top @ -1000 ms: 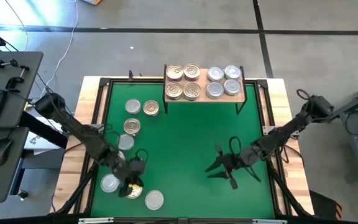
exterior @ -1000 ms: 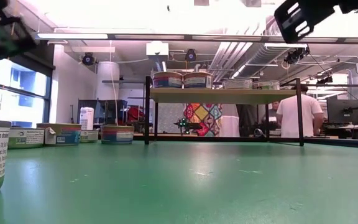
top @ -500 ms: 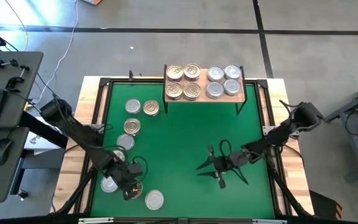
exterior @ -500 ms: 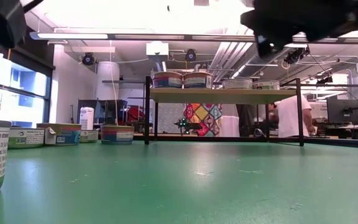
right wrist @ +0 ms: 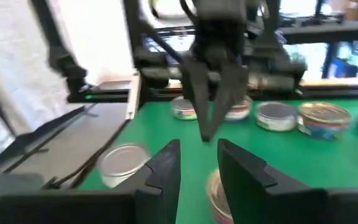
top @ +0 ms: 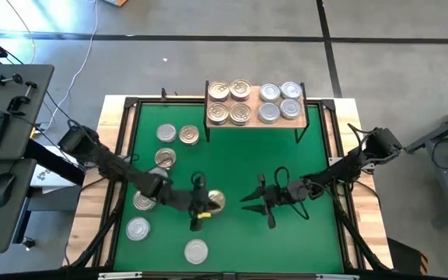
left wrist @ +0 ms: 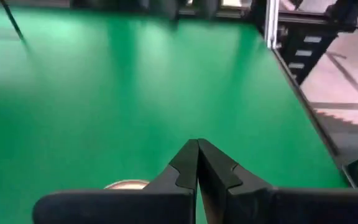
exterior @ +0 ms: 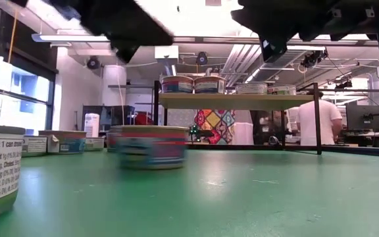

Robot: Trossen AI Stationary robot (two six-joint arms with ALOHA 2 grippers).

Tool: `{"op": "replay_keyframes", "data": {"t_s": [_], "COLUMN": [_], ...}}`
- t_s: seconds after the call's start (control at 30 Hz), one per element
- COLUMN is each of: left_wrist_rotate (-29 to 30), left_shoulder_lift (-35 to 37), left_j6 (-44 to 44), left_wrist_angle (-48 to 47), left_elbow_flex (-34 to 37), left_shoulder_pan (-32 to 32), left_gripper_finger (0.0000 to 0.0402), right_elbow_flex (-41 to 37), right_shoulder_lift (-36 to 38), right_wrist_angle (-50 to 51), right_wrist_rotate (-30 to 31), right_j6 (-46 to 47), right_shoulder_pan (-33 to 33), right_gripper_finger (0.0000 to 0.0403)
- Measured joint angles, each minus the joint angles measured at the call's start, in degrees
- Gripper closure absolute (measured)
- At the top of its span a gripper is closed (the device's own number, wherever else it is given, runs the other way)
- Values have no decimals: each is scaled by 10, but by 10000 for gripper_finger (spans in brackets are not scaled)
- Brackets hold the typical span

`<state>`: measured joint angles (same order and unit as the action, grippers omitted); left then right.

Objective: Stack canned seafood by type on shelf
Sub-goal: Stack the blue pink tuna can on top of the top left blue pink tuna can on the shelf

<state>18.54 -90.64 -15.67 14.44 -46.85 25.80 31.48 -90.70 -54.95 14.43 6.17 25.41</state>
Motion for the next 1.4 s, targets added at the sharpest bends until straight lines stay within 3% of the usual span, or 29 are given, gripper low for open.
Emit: {"op": "replay_keyframes", "data": {"t_s": [0.13,0.23,0.33,0.47,0.6,0.73,0.83,0.93,1.1,1.23,1.4], "left_wrist_rotate": [-11,-2,29,62,51,40,38,35,-67,-123,-141], "left_shoulder_lift": [13,26,15,10,7,8,8,8,-20,-72,-121], "left_j6": [42,12,-32,-58,-77,-68,-60,-35,17,29,37], "left_wrist_angle": [-63,-123,-185,-175,-135,-66,-11,50,162,162,173], "left_elbow_flex": [-11,-15,-9,13,51,92,119,130,127,104,86], "left_shoulder_pan": [-12,-13,-16,-30,-55,-76,-88,-95,-139,-189,-214], "left_gripper_finger": [401,401,401,401,401,401,401,401,401,401,401], "right_elbow_flex": [0,7,32,90,158,185,155,102,25,2,1], "right_shoulder_lift": [-5,-22,-39,-44,-43,-41,-41,-42,-42,-42,-42], "right_wrist_angle": [10,46,107,264,430,523,514,449,314,232,213], "right_wrist_rotate": [54,86,98,96,49,-43,-67,-53,-14,14,61], "right_j6": [13,13,13,13,-11,-26,-27,3,89,118,103], "right_shoulder_pan": [0,-5,-22,-66,-111,-146,-160,-159,-149,-122,-84], "right_gripper_finger": [304,295,263,194,117,59,45,44,47,48,48]}}
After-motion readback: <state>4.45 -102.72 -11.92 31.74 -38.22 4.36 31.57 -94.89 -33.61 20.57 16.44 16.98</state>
